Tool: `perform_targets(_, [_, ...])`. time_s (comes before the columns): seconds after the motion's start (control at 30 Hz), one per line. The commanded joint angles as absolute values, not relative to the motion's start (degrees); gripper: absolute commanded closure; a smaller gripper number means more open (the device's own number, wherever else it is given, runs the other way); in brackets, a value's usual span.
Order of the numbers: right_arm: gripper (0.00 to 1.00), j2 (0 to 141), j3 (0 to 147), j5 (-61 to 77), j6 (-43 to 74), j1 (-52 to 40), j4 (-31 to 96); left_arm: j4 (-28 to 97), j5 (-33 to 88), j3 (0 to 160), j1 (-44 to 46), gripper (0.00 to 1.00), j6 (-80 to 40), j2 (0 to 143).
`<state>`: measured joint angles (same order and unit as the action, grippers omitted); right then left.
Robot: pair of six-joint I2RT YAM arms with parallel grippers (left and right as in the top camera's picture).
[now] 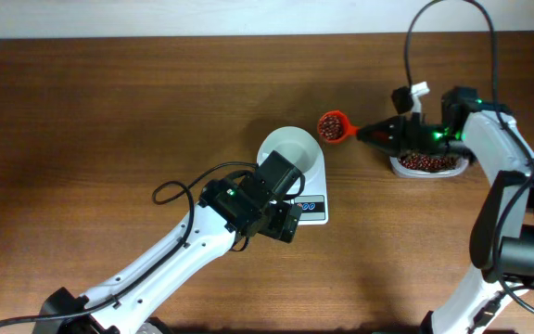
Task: Scoop item into bowl and weigh 50g on scale
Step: 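Carry the scoop with the right gripper over the white bowl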
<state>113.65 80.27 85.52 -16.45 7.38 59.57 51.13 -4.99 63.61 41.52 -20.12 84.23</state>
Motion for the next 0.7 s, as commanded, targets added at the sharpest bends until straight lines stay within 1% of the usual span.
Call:
perform_targets(0.0, [0.96, 114.2, 79.7, 87.5, -14.3, 4.5, 56.7, 51.0, -5.8, 63.0, 41.6, 0.01, -19.2, 84.3])
perform_targets(0.1, [0.96, 114.2, 79.7, 81.7, -7.0, 2.1, 51.6, 51.0, -5.8, 63.0, 41.6, 0.01, -19.2, 84.3])
perform_targets(0.23, [0.96, 114.2, 79.7, 77.0, -3.2, -0.6, 47.4, 51.0, -5.8, 63.0, 41.6, 0.01, -19.2, 84.3])
perform_targets(0.37, [0.96, 114.0, 79.9, 69.0, 0.5, -2.8, 45.3, 51.0, -5.8, 63.0, 41.6, 0.01, -19.2, 84.3])
perform_targets(0.53, [0.96, 113.6, 84.2, 67.5, 0.5, -4.5, 46.4, 51.0, -5.8, 63.0, 41.6, 0.01, -19.2, 84.3])
perform_targets(0.67, [0.96, 111.1, 89.5, 55.0, 0.5, -6.4, 51.7, 51.0, -5.8, 63.0, 41.6, 0.01, -19.2, 84.3])
